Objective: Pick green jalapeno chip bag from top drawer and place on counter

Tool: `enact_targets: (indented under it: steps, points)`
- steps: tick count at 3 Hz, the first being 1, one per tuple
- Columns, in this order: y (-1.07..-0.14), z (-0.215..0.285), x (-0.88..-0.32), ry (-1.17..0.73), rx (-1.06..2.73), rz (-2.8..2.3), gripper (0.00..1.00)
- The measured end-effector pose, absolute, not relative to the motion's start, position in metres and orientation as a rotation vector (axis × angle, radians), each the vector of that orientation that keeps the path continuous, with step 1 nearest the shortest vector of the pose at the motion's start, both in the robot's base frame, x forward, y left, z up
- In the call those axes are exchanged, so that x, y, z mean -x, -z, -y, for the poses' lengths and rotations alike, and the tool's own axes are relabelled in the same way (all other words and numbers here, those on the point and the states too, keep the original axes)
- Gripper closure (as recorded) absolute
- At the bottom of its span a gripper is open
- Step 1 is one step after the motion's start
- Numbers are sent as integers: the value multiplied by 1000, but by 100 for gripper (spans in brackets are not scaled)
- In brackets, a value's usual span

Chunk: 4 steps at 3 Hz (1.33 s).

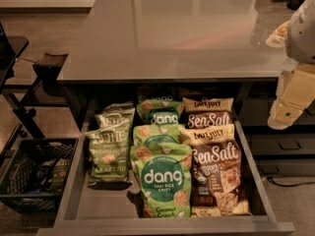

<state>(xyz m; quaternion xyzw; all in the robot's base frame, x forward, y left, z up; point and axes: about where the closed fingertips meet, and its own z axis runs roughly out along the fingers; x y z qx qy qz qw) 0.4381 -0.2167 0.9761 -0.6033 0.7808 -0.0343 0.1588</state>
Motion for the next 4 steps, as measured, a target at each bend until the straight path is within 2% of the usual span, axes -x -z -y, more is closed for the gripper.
enact_targets:
  steps: [2,4]
  points:
    - [-971,208,-440,76,1717,-2199,0]
    - [-896,142,-473,-54,1704,-2051,0]
